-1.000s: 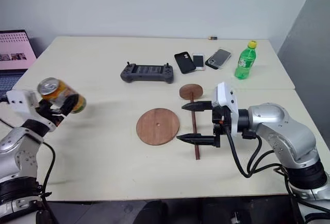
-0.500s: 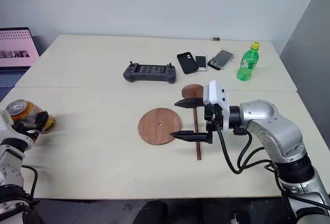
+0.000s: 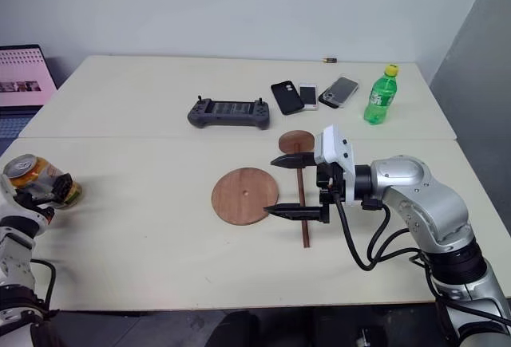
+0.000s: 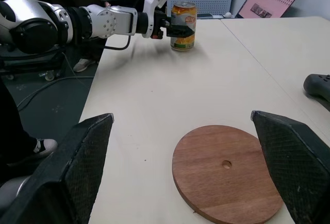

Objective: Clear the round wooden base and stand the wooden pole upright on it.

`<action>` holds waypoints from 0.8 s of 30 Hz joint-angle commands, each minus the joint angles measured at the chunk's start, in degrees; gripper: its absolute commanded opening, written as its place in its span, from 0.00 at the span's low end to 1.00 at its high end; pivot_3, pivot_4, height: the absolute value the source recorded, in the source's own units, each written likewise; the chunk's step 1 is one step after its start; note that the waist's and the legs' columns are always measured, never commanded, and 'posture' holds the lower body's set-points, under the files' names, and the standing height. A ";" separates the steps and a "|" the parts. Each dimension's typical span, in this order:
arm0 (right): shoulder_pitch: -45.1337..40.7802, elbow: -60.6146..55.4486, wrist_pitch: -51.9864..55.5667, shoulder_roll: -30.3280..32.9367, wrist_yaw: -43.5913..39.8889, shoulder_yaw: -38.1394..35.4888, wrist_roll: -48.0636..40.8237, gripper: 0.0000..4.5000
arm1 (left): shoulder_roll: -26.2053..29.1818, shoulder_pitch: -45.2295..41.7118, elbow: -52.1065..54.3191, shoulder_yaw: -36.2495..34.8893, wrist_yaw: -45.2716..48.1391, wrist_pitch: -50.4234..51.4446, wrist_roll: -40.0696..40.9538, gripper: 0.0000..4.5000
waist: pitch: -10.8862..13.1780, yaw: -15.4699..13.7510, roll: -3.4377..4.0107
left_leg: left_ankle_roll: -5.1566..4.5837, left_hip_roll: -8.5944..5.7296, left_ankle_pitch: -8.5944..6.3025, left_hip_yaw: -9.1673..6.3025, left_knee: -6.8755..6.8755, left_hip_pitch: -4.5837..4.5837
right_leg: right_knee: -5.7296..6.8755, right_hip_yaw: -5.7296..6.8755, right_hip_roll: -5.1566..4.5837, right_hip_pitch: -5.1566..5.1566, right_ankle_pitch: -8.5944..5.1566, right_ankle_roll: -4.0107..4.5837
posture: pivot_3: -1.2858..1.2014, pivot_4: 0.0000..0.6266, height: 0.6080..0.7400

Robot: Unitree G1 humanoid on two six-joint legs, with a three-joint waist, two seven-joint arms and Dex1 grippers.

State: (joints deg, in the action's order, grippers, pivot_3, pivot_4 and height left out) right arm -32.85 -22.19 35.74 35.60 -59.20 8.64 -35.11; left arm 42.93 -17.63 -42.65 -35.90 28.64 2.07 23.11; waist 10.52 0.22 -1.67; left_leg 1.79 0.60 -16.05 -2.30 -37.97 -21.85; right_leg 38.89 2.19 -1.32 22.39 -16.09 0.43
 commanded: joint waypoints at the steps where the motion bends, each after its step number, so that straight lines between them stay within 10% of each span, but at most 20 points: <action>1: -0.59 -2.01 0.13 0.18 -0.02 -1.07 -0.89 1.00 | 0.10 5.38 7.89 -2.45 -0.15 -0.15 1.42 0.99 | 0.00 0.03 0.00 | 0.00 0.00 0.00 0.00 0.00 0.00 | 0.00 0.00 0.00 0.00 0.00 0.00 | 0.52 0.24 1.00; 17: 2.97 -0.34 1.06 4.90 0.43 -3.85 0.34 1.00 | 2.85 49.42 53.52 -7.45 15.76 17.20 7.49 0.99 | -0.01 -0.12 0.02 | 0.09 0.02 -0.06 0.03 0.06 0.02 | -0.13 -0.04 -0.13 -0.02 -0.13 0.26 | 0.52 0.24 1.00; 24: -0.75 1.80 13.01 3.75 8.87 -3.08 -0.11 1.00 | 9.50 49.09 69.60 -4.58 23.76 25.49 14.29 0.99 | 0.02 -0.59 0.19 | 0.07 -0.01 -0.06 -0.04 0.09 0.05 | -0.01 0.09 -0.08 -0.04 -0.30 0.52 | 0.52 0.24 1.00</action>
State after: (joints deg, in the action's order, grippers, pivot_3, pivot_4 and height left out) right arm -31.11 -19.87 44.37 39.79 -52.91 5.88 -34.39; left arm 49.96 33.37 22.13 -40.45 50.60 26.10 34.62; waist 10.54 -0.37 -1.48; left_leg 1.86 0.59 -16.11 -2.34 -37.89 -21.80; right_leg 38.89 2.28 -1.38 22.36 -16.39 0.95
